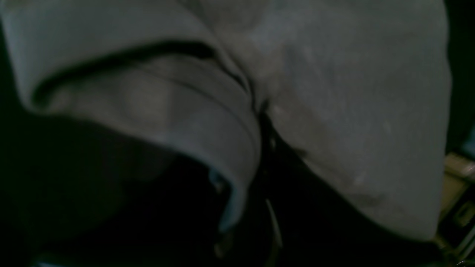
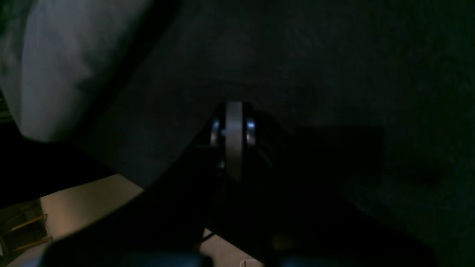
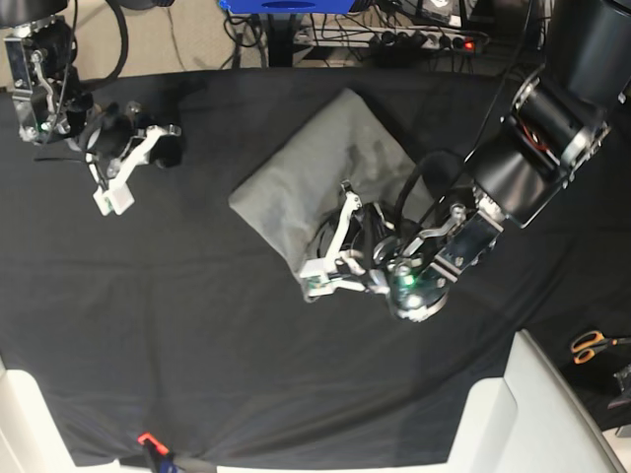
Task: Fold the T-shirt properly
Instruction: 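Grasp the collar end with the left gripper and rotate the shirt, then straighten the shirt with the left gripper and release it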
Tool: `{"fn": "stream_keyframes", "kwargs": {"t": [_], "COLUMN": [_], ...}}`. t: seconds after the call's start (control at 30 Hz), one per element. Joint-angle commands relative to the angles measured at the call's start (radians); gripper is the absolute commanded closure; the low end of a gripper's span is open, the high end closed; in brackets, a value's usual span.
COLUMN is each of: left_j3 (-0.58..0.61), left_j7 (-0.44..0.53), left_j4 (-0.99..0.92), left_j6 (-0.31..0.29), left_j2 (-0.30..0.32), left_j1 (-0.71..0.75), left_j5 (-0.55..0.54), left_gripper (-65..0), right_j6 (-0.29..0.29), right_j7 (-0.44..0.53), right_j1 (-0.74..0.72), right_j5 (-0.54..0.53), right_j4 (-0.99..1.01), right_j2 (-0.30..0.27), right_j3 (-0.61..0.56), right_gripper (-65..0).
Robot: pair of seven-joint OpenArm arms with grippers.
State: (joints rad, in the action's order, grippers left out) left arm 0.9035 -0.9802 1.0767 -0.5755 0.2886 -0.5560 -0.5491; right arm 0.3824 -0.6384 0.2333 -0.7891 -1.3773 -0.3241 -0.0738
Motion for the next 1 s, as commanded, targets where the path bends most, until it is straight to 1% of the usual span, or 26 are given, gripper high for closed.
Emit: {"fn": "stream_keyframes", "kwargs": {"t": [0.0, 0.13, 0.27, 0.33, 0.43, 0.5, 0.6, 0.7, 0.8, 0.9, 0.97], "left_j3": [0.01, 0.049, 0.085, 0.104, 0.111, 0.111, 0.102, 0.101, 0.101, 0.102, 0.102], "left_j7": [0.01, 0.047, 0.099, 0.12, 0.131, 0.132, 0.132, 0.132, 0.136, 0.191, 0.203], "left_j4": [0.013, 0.013, 0.013, 0.013, 0.013, 0.013, 0.013, 0.006, 0.004, 0.0, -0.031], "left_j6": [-0.005, -0.005, -0.007, -0.007, -0.007, -0.039, -0.117, -0.123, -0.123, -0.123, -0.123], "left_j2": [0.001, -0.027, -0.065, -0.085, -0.113, -0.133, -0.17, -0.196, -0.199, -0.194, -0.194], "left_j1": [-0.039, -0.06, -0.06, -0.06, -0.059, -0.059, -0.06, -0.052, -0.049, -0.049, -0.049], "left_j5": [0.011, 0.057, 0.142, 0.188, 0.234, 0.266, 0.344, 0.423, 0.435, 0.435, 0.435], "left_gripper": [0.0, 0.0, 0.0, 0.0, 0.0, 0.0, 0.0, 0.0, 0.0, 0.0, 0.0], "right_j6": [0.007, 0.005, 0.003, 0.003, 0.003, 0.003, 0.003, 0.003, 0.003, 0.003, 0.003], "right_j7": [0.012, 0.012, 0.012, 0.012, 0.004, 0.004, 0.004, 0.004, 0.005, 0.007, 0.009], "right_j1": [-0.005, -0.008, -0.008, -0.008, -0.002, -0.001, -0.001, -0.001, -0.001, -0.001, -0.001], "right_j5": [-0.017, -0.017, -0.017, -0.017, -0.016, -0.016, -0.016, -0.016, -0.016, -0.016, -0.016], "right_j4": [-0.023, -0.024, -0.024, -0.023, -0.023, -0.021, -0.018, -0.018, -0.017, -0.017, -0.017], "right_j2": [-0.01, 0.004, 0.018, 0.023, 0.046, 0.05, 0.05, 0.052, 0.052, 0.052, 0.052], "right_j3": [0.007, 0.007, 0.015, 0.05, 0.113, 0.134, 0.145, 0.145, 0.145, 0.145, 0.145], "right_gripper": [-0.2, -0.2, -0.2, -0.2, -0.2, -0.2, -0.2, -0.2, -0.2, -0.2, -0.2]}}
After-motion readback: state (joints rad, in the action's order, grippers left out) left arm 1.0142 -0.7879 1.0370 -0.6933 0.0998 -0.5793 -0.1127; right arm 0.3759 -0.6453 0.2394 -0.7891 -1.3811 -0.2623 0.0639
